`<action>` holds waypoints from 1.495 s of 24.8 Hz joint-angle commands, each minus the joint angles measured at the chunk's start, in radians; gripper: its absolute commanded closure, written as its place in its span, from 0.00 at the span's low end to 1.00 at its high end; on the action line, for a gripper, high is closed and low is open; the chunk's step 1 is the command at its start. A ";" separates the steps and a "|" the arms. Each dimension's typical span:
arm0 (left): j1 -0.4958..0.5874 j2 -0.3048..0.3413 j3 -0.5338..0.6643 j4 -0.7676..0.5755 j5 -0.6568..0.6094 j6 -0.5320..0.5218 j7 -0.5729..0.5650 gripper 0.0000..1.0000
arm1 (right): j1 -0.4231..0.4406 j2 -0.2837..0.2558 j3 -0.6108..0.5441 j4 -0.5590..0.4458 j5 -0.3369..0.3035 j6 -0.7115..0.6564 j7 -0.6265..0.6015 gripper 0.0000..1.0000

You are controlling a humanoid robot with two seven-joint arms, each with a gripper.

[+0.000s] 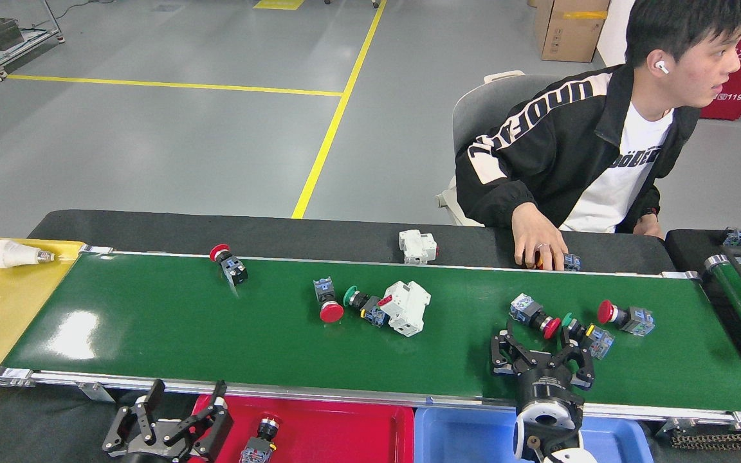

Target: Pick switch part from conveyor to tray

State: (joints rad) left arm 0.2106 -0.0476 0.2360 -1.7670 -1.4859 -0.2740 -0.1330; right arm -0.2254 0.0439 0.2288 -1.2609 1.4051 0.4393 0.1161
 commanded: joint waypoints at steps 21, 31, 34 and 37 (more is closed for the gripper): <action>-0.510 -0.034 -0.261 0.471 -0.157 0.162 -0.039 0.00 | -0.120 0.053 0.127 0.107 -0.044 -0.111 -0.056 0.94; -0.706 0.012 -0.254 0.808 -0.152 0.233 0.013 0.00 | 0.121 0.014 0.207 -0.244 -0.035 -0.292 -0.065 0.89; -0.774 0.038 -0.250 0.926 -0.146 0.254 0.016 0.00 | 0.238 -0.006 0.325 -0.357 -0.023 -0.359 -0.098 0.86; -0.821 0.054 -0.205 1.012 -0.146 0.259 0.021 0.00 | 0.258 -0.006 0.362 -0.377 -0.023 -0.367 -0.095 0.34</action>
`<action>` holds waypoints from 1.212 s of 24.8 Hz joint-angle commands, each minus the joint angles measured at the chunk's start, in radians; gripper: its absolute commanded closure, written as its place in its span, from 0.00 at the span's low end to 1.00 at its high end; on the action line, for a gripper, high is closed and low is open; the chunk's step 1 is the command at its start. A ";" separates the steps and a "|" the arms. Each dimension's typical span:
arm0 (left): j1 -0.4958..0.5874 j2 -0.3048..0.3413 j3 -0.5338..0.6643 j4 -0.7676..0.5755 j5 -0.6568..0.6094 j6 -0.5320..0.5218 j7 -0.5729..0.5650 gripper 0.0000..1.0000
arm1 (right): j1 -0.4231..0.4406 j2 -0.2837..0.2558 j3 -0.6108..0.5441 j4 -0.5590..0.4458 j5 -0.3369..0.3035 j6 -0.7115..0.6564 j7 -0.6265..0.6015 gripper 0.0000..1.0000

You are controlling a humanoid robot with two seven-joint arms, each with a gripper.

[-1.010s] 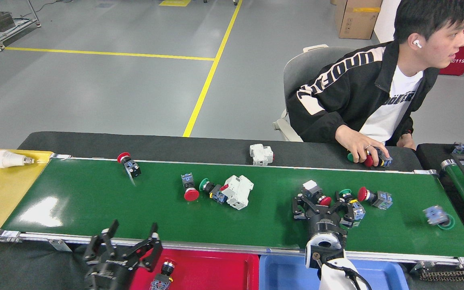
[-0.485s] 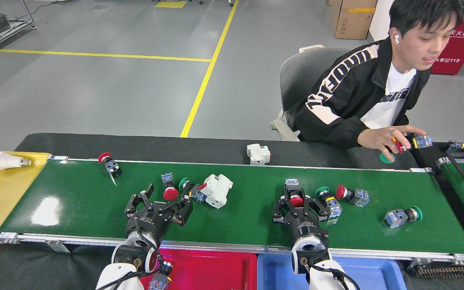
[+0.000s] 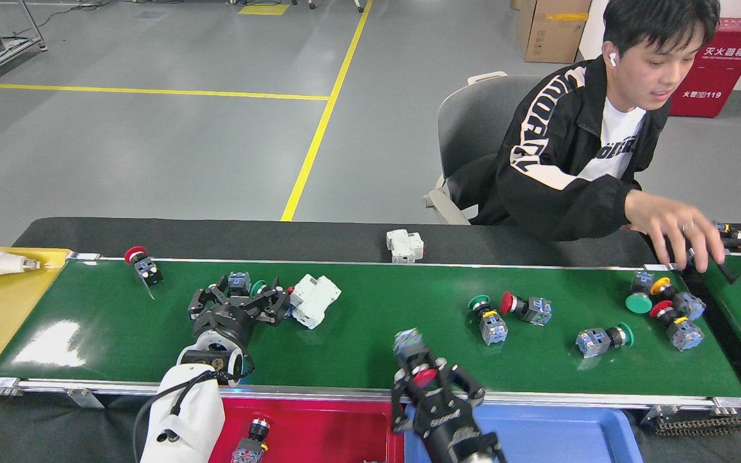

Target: Pick switch part from conveyor to tray

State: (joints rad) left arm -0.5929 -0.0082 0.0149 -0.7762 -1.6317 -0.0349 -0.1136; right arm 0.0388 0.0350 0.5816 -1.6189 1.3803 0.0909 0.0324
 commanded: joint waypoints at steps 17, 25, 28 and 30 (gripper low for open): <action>-0.087 0.054 0.036 0.146 0.018 -0.030 0.023 0.95 | -0.074 -0.012 -0.388 -0.070 -0.010 0.069 -0.015 0.00; 0.022 0.050 0.030 -0.101 0.093 -0.056 0.009 0.98 | 0.148 -0.069 -0.503 -0.151 -0.020 0.069 -0.029 0.00; 0.113 0.044 0.027 -0.276 0.093 -0.072 -0.020 0.98 | 0.199 -0.067 -0.502 -0.151 -0.020 0.067 -0.111 0.01; 0.166 0.045 0.027 -0.376 0.093 -0.074 -0.034 0.98 | 0.200 -0.069 -0.500 -0.151 -0.018 0.067 -0.112 0.01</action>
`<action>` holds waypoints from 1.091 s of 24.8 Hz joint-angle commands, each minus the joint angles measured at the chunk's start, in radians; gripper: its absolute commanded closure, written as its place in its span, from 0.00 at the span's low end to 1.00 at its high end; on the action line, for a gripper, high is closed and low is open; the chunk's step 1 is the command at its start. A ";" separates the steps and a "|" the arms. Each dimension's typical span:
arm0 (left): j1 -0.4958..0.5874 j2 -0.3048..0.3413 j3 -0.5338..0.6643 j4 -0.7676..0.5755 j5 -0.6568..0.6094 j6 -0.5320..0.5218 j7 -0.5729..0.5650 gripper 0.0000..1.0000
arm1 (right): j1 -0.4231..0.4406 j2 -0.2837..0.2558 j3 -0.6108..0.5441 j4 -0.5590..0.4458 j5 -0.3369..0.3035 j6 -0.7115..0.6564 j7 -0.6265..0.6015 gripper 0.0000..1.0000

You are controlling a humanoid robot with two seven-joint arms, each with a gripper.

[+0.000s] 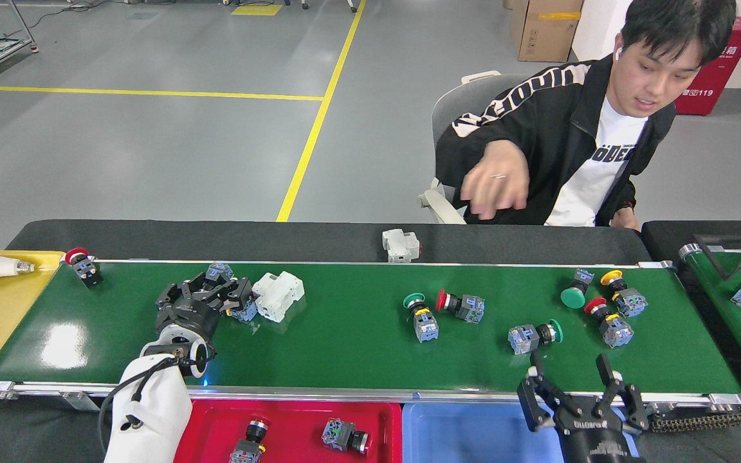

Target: Pick switch part from conveyor to tray

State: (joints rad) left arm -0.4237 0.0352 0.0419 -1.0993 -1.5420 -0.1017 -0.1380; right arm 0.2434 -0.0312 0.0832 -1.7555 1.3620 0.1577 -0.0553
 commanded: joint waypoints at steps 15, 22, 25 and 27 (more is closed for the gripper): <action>0.560 -0.003 -0.001 -0.677 0.002 -0.288 -0.018 0.98 | -0.303 0.096 0.116 0.277 0.062 0.092 0.117 0.01; 0.668 0.009 -0.034 -0.680 0.006 -0.423 0.021 0.94 | -0.375 0.105 0.170 0.363 0.058 0.149 0.117 0.01; 0.684 -0.005 -0.030 -0.680 0.006 -0.432 0.023 0.41 | -0.408 0.114 0.194 0.398 0.058 0.149 0.117 0.06; 0.695 -0.003 -0.024 -0.680 0.008 -0.435 0.021 0.00 | -0.417 0.112 0.210 0.415 0.049 0.138 0.107 0.31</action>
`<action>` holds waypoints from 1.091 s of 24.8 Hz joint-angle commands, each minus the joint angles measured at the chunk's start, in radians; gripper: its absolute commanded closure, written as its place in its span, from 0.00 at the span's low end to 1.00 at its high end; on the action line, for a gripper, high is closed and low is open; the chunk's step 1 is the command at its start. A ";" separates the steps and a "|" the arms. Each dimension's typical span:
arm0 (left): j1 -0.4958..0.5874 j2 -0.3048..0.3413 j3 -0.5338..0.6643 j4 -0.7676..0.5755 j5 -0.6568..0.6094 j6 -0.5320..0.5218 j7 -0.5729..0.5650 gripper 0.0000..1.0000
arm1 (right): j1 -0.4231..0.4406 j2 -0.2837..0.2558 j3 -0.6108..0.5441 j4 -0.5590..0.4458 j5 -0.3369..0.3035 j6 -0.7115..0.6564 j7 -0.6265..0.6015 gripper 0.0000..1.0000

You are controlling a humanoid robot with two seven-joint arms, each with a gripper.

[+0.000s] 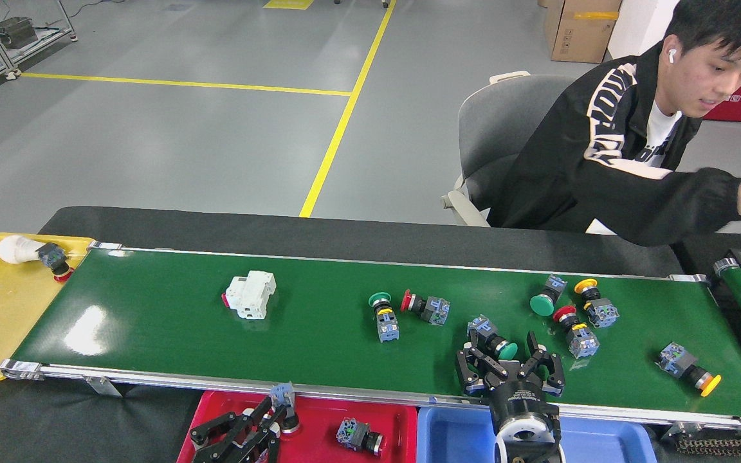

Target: Pick switch part from conveyor to tray

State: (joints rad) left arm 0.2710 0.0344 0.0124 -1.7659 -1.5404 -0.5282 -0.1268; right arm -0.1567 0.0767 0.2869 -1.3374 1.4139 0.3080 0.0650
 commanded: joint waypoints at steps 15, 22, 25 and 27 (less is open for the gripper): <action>-0.293 -0.044 0.215 0.178 0.019 0.235 -0.002 0.00 | 0.100 -0.001 0.032 -0.223 -0.006 -0.236 -0.017 0.86; -0.556 0.002 0.205 0.554 -0.086 0.338 0.059 0.00 | 0.244 0.021 0.162 -0.342 -0.004 -0.527 -0.011 0.65; -0.625 0.022 0.205 0.646 -0.092 0.347 0.064 0.00 | 0.244 0.077 0.241 -0.299 -0.004 -0.492 -0.010 0.02; -0.650 0.042 0.207 0.684 -0.092 0.349 0.078 0.00 | 0.243 0.077 0.273 -0.296 -0.003 -0.483 -0.010 0.02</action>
State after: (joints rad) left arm -0.3573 0.0639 0.2183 -1.0835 -1.6295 -0.1899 -0.0675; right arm 0.0839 0.1256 0.5219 -1.6262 1.4100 -0.1850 0.0560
